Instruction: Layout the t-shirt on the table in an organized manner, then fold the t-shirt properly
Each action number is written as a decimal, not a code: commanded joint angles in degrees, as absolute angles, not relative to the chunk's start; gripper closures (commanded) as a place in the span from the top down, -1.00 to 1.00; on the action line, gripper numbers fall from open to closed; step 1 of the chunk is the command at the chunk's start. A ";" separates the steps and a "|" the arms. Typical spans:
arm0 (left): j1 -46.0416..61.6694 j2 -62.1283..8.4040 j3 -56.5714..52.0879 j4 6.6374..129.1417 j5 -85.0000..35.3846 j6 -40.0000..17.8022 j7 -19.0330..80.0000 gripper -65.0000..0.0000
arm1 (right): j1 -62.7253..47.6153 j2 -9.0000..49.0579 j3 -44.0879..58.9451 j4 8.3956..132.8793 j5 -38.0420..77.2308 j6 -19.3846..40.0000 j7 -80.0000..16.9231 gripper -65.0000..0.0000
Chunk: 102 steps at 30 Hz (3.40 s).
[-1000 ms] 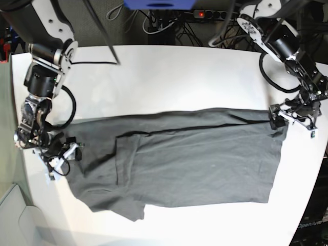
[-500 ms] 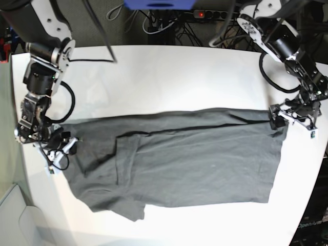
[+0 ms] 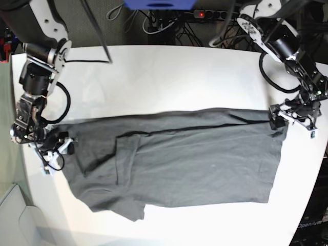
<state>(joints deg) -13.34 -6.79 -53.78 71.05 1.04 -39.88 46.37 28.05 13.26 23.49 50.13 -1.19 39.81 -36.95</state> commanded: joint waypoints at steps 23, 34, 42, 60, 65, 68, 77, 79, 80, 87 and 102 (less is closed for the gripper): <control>-14.37 -7.34 -53.67 72.22 -0.04 -40.00 44.97 1.00 | 29.41 13.67 18.42 50.77 -0.31 40.00 -35.65 -0.77; -13.67 -7.60 -53.76 72.22 -0.04 -40.00 44.97 1.00 | 29.58 14.90 18.77 47.08 -0.31 40.00 -32.66 -1.00; -13.67 -7.52 -53.76 72.22 -0.04 -40.00 44.97 1.00 | 29.67 15.34 18.42 50.68 -0.40 40.00 -32.75 -0.98; -13.67 -7.43 -53.76 72.22 -0.04 -40.00 44.97 1.00 | 29.41 15.25 18.42 49.71 -0.48 40.00 -29.93 0.17; -13.67 -7.43 -53.76 72.22 -0.04 -40.00 44.97 1.00 | 29.58 16.22 18.33 42.77 -0.40 40.00 -26.95 0.15; -13.67 -7.52 -53.76 72.22 -0.04 -40.00 44.97 1.00 | 29.41 16.22 18.33 42.59 -0.40 40.00 -26.86 -0.04; -13.67 -7.25 -53.76 72.22 -0.04 -40.00 44.97 1.00 | 29.85 16.31 18.42 42.77 -0.40 40.00 -26.77 -1.00; -13.67 -7.25 -53.76 72.22 -0.04 -40.00 44.97 1.00 | 30.02 16.40 18.68 42.86 -0.40 40.00 -26.77 -1.00; -13.67 -7.25 -53.76 72.22 -0.04 -40.00 44.97 1.00 | 30.02 16.40 18.77 42.86 -0.31 40.00 -26.77 -1.00; -13.67 -7.43 -53.76 72.22 -0.04 -40.00 44.97 1.00 | 27.74 16.40 18.95 53.23 -0.04 40.00 -27.30 -1.00; -13.58 -7.60 -53.76 72.22 -0.04 -40.00 45.05 1.00 | 22.99 16.13 18.95 57.98 -0.04 40.00 -27.30 -1.00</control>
